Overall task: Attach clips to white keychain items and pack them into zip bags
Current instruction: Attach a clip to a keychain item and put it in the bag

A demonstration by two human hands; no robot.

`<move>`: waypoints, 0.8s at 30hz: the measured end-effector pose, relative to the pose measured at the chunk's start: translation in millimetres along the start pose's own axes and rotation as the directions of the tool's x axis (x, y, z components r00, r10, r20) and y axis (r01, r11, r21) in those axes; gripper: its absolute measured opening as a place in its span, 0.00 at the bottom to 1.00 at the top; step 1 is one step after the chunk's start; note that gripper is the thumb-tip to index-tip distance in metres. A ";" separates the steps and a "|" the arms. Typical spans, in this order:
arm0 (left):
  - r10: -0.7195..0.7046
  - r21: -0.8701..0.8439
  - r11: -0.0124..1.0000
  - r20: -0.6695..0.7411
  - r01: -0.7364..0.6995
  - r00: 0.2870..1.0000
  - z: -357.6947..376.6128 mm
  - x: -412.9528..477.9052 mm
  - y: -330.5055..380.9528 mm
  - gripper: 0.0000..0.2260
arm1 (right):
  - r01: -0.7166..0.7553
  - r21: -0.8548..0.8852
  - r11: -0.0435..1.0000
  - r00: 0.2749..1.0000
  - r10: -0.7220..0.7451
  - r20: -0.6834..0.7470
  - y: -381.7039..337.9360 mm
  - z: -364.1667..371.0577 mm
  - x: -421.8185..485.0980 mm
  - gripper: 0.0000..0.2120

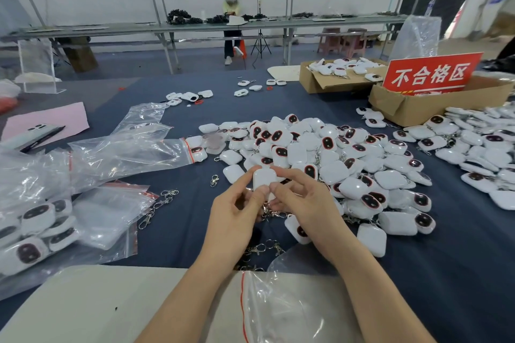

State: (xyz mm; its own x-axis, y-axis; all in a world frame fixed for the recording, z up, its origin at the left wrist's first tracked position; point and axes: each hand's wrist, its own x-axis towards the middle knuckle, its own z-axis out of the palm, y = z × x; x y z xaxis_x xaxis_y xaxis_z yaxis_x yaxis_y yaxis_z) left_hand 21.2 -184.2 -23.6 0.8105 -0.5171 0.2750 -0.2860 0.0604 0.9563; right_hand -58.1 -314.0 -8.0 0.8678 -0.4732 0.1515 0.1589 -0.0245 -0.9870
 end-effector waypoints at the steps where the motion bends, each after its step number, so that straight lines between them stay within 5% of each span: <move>1: -0.006 -0.011 1.000 0.003 0.006 1.000 0.4 0.4 -0.3 0.16 | -0.006 0.012 1.000 1.000 0.006 -0.003 1.0 -0.5 0.6 0.11; 13: -0.085 -0.142 0.987 -0.013 0.082 0.996 1.0 2.0 3.0 0.12 | -0.040 0.095 0.995 0.998 0.044 -0.041 1.7 -0.7 1.5 0.05; 20: -0.027 -0.045 0.999 -0.002 0.027 1.000 6.9 -1.4 5.2 0.15 | 0.031 0.017 0.999 0.987 -0.028 -0.159 5.5 11.4 3.3 0.08; 24: -0.009 -0.010 1.000 0.039 0.009 0.999 6.8 -3.0 7.6 0.18 | 0.039 -0.078 0.996 0.994 -0.047 -0.100 6.8 14.8 3.2 0.13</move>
State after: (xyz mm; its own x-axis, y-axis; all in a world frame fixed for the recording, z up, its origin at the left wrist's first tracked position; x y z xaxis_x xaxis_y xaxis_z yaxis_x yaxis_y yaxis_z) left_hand 13.1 -188.0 -17.8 0.7927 -0.5504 0.2623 -0.2733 0.0637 0.9598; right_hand -47.3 -302.7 -13.4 0.8078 -0.5575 0.1916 0.1557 -0.1117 -0.9815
